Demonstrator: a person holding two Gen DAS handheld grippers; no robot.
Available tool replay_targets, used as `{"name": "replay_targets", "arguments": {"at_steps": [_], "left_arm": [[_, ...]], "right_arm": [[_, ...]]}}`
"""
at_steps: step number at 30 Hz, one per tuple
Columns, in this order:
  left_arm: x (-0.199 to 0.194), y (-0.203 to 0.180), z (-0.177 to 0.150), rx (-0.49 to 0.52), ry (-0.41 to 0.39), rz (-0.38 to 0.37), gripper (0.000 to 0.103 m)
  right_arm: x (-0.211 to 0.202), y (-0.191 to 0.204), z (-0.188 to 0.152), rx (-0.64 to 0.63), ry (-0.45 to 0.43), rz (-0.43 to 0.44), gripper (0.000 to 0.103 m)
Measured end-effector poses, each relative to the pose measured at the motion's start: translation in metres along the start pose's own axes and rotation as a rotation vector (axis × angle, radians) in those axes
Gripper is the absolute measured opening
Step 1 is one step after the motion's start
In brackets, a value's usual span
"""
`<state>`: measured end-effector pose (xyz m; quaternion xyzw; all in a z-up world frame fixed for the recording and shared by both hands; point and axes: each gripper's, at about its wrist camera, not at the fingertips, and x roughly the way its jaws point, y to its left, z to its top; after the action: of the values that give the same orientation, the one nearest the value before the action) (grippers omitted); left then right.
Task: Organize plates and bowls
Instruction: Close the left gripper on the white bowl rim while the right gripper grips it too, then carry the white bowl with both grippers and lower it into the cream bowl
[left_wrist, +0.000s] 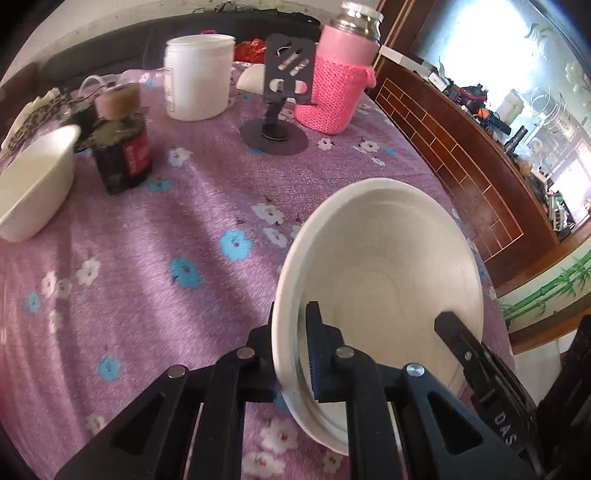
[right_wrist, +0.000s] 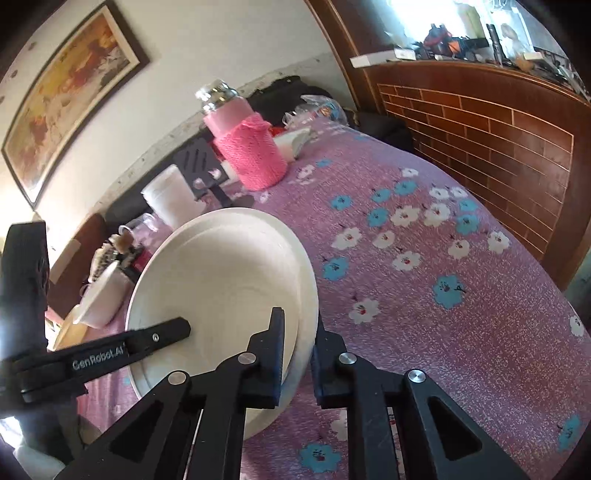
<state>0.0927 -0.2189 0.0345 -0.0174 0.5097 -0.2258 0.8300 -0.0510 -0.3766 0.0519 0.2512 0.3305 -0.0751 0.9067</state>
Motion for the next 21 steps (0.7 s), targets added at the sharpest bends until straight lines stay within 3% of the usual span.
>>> {"name": "replay_targets", "arguments": {"at_steps": [9, 21], "left_arm": [[-0.079, 0.043, -0.032, -0.091, -0.097, 0.029, 0.011], [-0.218, 0.159, -0.101, -0.307, -0.323, 0.104, 0.011]], "right_arm": [[-0.021, 0.052, -0.011, -0.018, 0.064, 0.183, 0.012], [-0.063, 0.22, -0.055, -0.245, 0.072, 0.381, 0.013]]}}
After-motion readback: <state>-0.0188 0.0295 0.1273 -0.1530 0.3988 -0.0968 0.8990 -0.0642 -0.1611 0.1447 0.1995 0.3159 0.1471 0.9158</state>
